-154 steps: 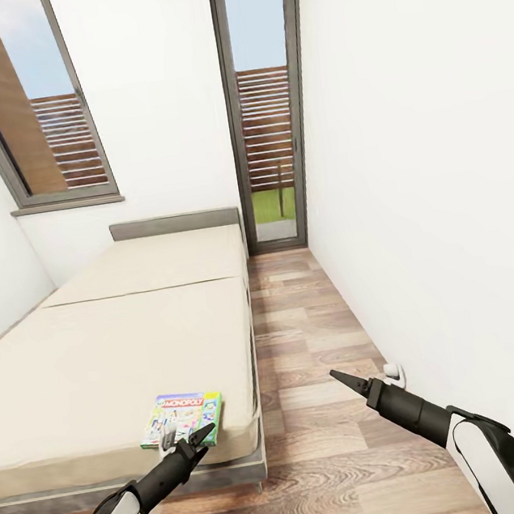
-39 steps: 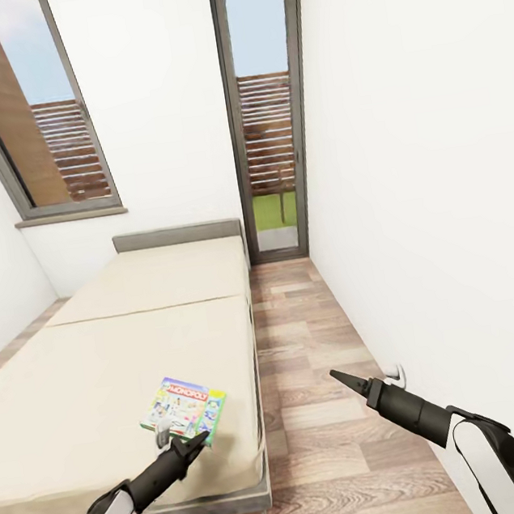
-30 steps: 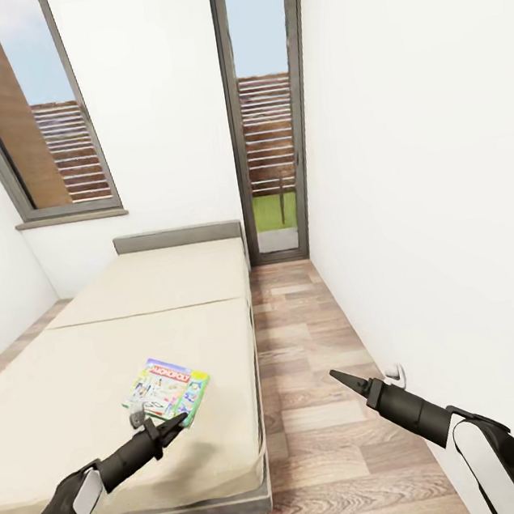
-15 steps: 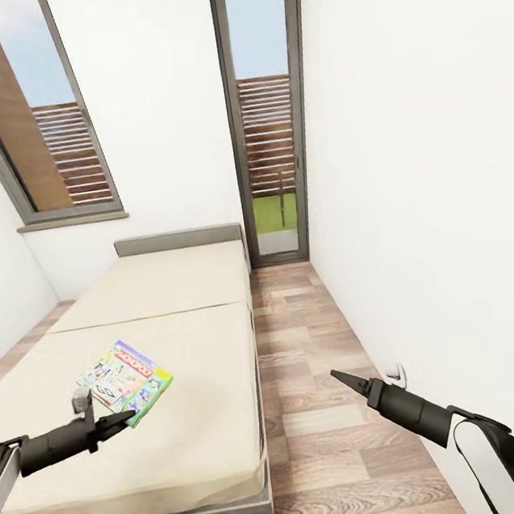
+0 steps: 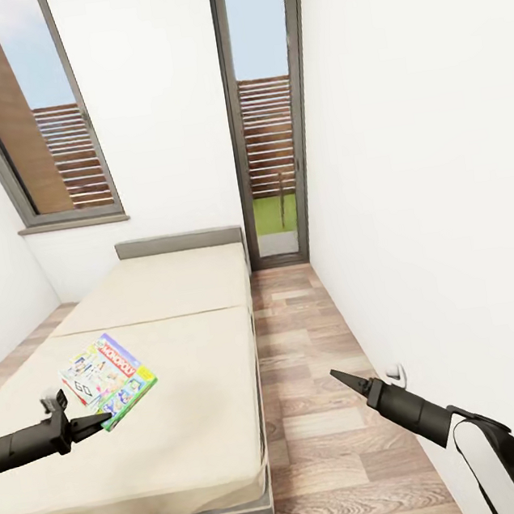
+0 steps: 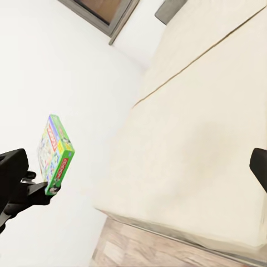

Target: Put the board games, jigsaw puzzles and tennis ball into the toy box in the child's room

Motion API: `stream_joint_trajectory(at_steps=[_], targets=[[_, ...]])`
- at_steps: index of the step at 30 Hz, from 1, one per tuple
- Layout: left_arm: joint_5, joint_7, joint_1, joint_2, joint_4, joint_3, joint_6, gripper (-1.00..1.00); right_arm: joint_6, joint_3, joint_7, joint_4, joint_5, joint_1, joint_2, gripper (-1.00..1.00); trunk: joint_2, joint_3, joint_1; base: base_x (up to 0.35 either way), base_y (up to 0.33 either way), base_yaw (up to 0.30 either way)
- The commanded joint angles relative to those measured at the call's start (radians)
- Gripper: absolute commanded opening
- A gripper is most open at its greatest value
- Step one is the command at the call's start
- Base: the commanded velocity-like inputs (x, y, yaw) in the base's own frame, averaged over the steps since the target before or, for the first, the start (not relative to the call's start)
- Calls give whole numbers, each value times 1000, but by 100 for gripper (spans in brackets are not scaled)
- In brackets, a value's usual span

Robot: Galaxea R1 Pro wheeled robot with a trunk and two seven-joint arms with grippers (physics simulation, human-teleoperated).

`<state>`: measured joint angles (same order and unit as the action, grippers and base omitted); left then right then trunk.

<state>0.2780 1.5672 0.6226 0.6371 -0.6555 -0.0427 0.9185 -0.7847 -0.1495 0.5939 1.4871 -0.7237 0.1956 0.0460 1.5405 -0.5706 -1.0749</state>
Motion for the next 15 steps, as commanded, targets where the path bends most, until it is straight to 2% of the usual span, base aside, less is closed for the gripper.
stream_joint_trajectory(at_steps=[1, 15], targets=[[0, 4, 0, 7, -1, 2, 11, -100, -10, -1, 1, 3, -2, 1, 1, 100, -7, 2, 4, 0, 0, 0], [-2, 4, 0, 17, 0, 2, 10, -100, -38, 1, -11, 5, 0, 1, -6, 100, -105, 45, 58, 0, 0, 14]])
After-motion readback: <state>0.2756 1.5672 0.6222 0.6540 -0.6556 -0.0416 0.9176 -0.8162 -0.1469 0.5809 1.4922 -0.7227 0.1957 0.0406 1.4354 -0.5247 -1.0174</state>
